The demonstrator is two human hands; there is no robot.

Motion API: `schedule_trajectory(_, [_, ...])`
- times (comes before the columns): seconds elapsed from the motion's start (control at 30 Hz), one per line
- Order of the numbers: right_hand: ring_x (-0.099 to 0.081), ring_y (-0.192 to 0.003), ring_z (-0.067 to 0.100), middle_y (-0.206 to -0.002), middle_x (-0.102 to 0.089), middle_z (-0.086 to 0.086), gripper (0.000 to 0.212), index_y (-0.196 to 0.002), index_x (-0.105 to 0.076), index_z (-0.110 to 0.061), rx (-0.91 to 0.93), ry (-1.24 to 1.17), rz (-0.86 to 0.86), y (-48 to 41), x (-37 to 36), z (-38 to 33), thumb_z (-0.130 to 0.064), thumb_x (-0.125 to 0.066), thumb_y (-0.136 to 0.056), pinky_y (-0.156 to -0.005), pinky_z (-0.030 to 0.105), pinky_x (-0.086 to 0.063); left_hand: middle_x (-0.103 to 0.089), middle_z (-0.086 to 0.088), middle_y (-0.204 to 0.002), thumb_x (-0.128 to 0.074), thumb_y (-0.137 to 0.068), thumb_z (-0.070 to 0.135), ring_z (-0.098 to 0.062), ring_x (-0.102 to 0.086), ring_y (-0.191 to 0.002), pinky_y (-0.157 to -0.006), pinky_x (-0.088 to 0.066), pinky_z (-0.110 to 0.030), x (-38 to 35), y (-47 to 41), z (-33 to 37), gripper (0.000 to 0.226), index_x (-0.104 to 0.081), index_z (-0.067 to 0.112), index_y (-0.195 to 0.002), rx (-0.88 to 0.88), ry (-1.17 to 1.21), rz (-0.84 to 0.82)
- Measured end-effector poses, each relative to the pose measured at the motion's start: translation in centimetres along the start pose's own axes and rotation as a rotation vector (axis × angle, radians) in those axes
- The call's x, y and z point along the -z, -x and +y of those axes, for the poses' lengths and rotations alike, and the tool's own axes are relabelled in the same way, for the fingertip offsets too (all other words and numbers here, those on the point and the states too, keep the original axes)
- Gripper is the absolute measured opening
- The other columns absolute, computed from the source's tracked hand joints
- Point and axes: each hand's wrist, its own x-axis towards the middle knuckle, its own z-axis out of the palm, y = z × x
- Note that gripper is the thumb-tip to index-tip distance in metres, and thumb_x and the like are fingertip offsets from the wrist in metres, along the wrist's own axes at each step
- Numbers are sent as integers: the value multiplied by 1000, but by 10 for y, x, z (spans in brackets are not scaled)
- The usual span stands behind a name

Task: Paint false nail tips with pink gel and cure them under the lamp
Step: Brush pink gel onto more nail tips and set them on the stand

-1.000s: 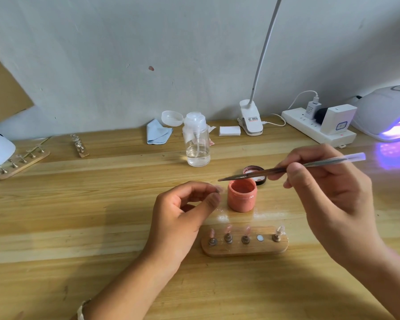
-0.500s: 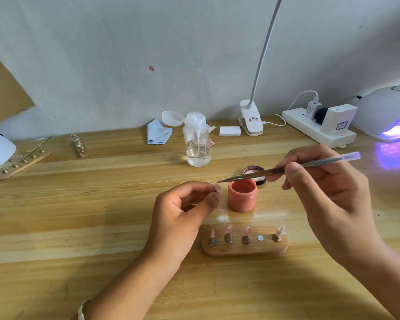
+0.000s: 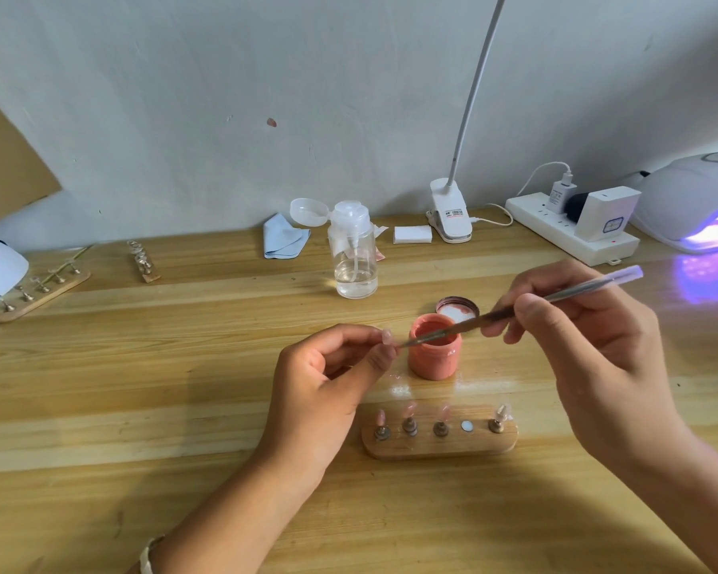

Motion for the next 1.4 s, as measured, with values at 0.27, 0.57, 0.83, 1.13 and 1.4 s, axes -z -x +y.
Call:
schedule_trajectory(0.27, [-69,-77,11,-81,-70,-7,8,-90,-62,-18,-6,6,18,1,-1,2,-17,-60,-98,-71,20,-51,-77,-11,-86,-78,-69,20,-18,-72,-83,-77,-54,-18,-1,0,-1,13,-77,13,-80,-10,20,-1])
schedule_trajectory(0.57, [-69,-75,11,-79,-70,-6,7,-90,-60,-13,-6,-12,38,0,0,1,-12,-60,-97,-71,19,-51,-78,-6,-88,-80,-68,34,-18,-71,-86,-80,-54,-23,0,0,-1,21,-79,22,-85,-32,-48,-9])
schedule_trajectory(0.83, [-66,-71,13,-75,-68,-9,10,-86,-60,-11,10,-14,62,0,1,-1,-17,-55,-93,-69,23,-51,-77,-1,-88,-79,-72,31,-9,-69,-83,-74,-51,-16,2,-2,-5,15,-79,23,-85,-55,-79,-16])
schedule_trajectory(1.13, [-65,-71,8,-75,-68,-7,12,-85,-61,-11,-7,28,27,2,0,0,-20,-56,-92,-71,17,-50,-77,2,-88,-78,-74,25,-9,-70,-86,-75,-51,-15,3,-3,-6,10,-79,23,-84,-93,-121,-34])
schedule_trajectory(1.4, [-68,-78,10,-83,-70,-4,9,-93,-62,-16,10,62,0,1,-1,0,-22,-56,-96,-73,18,-50,-77,2,-87,-78,-75,21,-9,-70,-86,-76,-50,-14,2,-2,-6,9,-78,21,-84,-101,-120,-44])
